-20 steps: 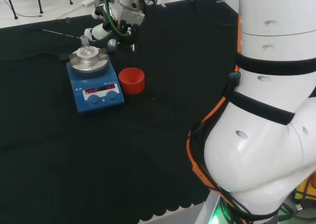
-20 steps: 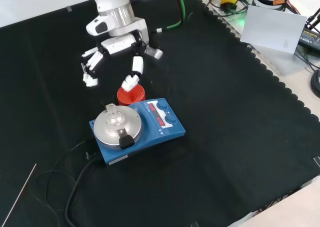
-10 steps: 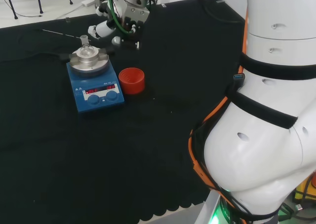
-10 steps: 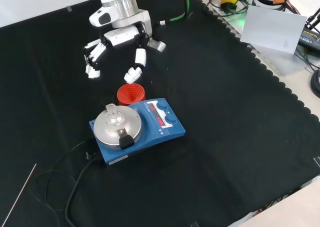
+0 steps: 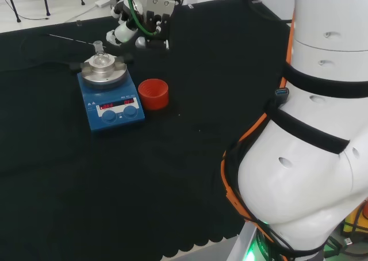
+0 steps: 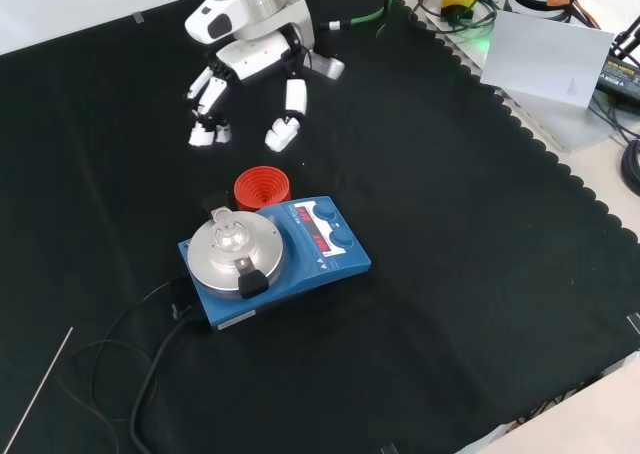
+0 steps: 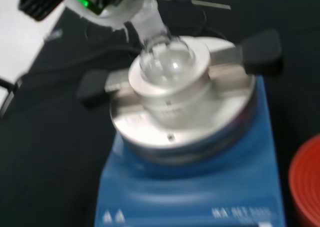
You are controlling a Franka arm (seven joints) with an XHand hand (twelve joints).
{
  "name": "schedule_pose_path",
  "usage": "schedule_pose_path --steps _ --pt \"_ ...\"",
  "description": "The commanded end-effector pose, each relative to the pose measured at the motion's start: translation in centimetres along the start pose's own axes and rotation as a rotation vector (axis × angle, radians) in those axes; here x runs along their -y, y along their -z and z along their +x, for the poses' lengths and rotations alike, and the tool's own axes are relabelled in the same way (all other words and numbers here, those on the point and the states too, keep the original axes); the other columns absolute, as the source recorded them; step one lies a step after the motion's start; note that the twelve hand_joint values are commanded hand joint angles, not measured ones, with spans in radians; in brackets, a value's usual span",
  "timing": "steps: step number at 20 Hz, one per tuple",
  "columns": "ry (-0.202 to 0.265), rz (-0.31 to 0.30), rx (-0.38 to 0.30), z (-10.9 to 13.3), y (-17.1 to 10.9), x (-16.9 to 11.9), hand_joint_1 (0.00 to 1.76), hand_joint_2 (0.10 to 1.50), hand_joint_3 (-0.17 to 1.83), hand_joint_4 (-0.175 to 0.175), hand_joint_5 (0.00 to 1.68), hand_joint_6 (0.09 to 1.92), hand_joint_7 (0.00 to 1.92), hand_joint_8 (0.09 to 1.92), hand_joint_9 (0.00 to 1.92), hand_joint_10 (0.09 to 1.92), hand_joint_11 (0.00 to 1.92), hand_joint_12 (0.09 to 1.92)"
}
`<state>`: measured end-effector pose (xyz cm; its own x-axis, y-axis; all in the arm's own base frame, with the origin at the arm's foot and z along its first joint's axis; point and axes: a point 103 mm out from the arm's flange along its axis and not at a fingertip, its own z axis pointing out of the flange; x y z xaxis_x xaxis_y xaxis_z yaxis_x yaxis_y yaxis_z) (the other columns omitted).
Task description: Turn on the heater.
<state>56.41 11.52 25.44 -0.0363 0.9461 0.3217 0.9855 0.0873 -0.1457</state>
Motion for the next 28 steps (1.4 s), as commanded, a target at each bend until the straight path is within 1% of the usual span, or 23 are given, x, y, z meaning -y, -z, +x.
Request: schedule_pose_path --steps 1,3,4,5,8,10,11,12,13,14,15,17,20,21,22,24,25,28 --pt "-0.020 0.096 0.104 0.0 0.7 3.2 1.01 0.59 0.72 -0.009 0.44 0.21 0.85 0.64 1.06 0.48 0.64 1.23" --pt "-0.021 0.103 0.121 0.0 0.9 4.1 1.07 0.58 0.75 -0.026 0.44 0.17 0.95 0.69 1.21 0.40 0.97 1.06" --pt "-0.020 0.104 0.131 0.1 0.9 4.6 1.10 0.57 0.76 -0.033 0.43 0.15 0.99 0.74 1.28 0.37 1.11 0.97" --pt "-0.018 0.110 0.142 0.1 0.9 5.1 1.11 0.57 0.76 -0.038 0.43 0.13 1.03 0.79 1.34 0.34 1.21 0.90" --pt "-0.015 0.128 0.180 0.2 0.5 6.5 1.13 0.56 0.76 -0.050 0.44 0.10 1.10 0.94 1.46 0.33 1.39 0.76" --pt "-0.013 0.138 0.191 0.3 0.2 7.4 1.15 0.55 0.76 -0.057 0.44 0.09 1.14 1.05 1.50 0.35 1.50 0.70" --pt "-0.004 0.140 0.212 1.6 -0.2 7.8 1.15 0.55 0.75 -0.061 0.44 0.09 1.17 1.11 1.52 0.37 1.55 0.67" --pt "0.000 0.144 0.213 1.8 -0.4 8.2 1.16 0.55 0.75 -0.064 0.45 0.09 1.19 1.19 1.54 0.40 1.60 0.65" --pt "-0.007 0.148 0.230 2.1 -0.9 8.2 1.17 0.55 0.74 -0.067 0.45 0.09 1.22 1.25 1.56 0.46 1.66 0.62" --pt "-0.015 0.147 0.249 2.6 -1.5 8.3 1.17 0.55 0.74 -0.070 0.46 0.09 1.25 1.31 1.58 0.53 1.72 0.61" --pt "-0.013 0.147 0.247 2.6 -1.7 8.6 1.18 0.54 0.74 -0.073 0.47 0.09 1.27 1.37 1.60 0.61 1.77 0.62" --pt "-0.002 0.136 0.248 2.0 -1.5 9.5 1.20 0.53 0.74 -0.079 0.50 0.09 1.31 1.48 1.65 0.77 1.85 0.71" --pt "0.002 0.150 0.269 1.8 -1.5 10.3 1.23 0.53 0.75 -0.087 0.59 0.10 1.40 1.64 1.76 0.98 1.91 0.99" --pt "0.003 0.138 0.271 2.0 -1.6 10.4 1.25 0.53 0.75 -0.093 0.64 0.15 1.43 1.69 1.79 1.03 1.92 1.08" --pt "0.007 0.125 0.273 2.2 -1.7 10.6 1.27 0.54 0.74 -0.100 0.67 0.24 1.47 1.74 1.83 1.07 1.92 1.16" --pt "0.011 0.122 0.284 2.6 -2.0 10.8 1.31 0.55 0.75 -0.109 0.69 0.46 1.53 1.84 1.89 1.14 1.92 1.30" --pt "0.015 0.125 0.294 2.9 -2.2 10.8 1.33 0.56 0.78 -0.110 0.70 0.55 1.57 1.89 1.91 1.21 1.92 1.36" --pt "0.024 0.159 0.320 3.7 -2.8 10.8 1.44 0.56 0.95 -0.098 0.69 0.81 1.68 1.92 1.92 1.39 1.92 1.48"
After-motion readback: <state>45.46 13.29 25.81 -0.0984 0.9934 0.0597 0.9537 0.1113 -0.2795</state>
